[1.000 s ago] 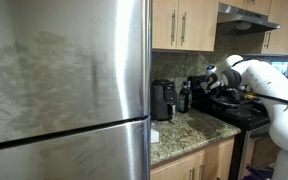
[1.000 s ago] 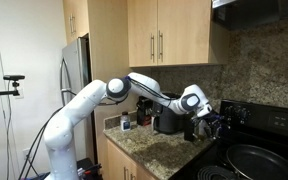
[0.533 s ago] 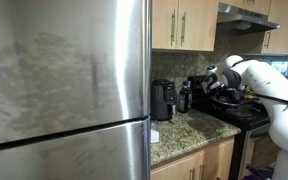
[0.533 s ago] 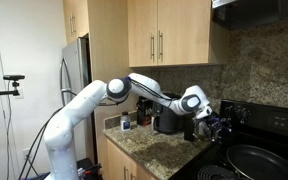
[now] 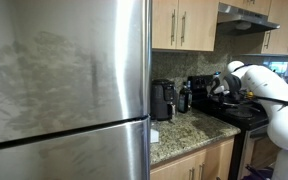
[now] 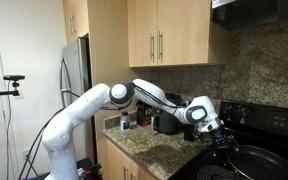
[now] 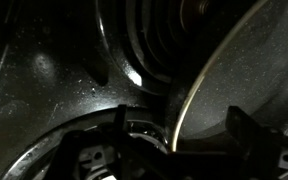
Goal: Turn the handle of the pan to the right
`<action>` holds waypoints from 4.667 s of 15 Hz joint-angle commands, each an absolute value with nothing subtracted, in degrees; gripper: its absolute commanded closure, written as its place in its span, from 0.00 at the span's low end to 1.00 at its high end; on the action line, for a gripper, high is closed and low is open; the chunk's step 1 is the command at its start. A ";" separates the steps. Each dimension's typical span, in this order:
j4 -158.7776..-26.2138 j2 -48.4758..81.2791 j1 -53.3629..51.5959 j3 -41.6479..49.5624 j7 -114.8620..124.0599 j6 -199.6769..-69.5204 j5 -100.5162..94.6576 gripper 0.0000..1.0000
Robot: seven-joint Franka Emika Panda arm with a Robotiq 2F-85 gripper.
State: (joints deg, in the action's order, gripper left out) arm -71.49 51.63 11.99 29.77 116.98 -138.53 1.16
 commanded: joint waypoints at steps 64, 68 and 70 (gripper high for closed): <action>-76.91 44.31 15.39 21.91 90.01 -130.45 -2.02 0.50; -78.83 42.19 14.24 22.86 91.89 -135.05 -2.89 0.18; -80.04 40.13 13.83 22.84 90.39 -135.91 -3.37 0.02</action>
State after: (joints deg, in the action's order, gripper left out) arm -76.58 43.88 14.95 22.30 91.17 -133.94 -2.29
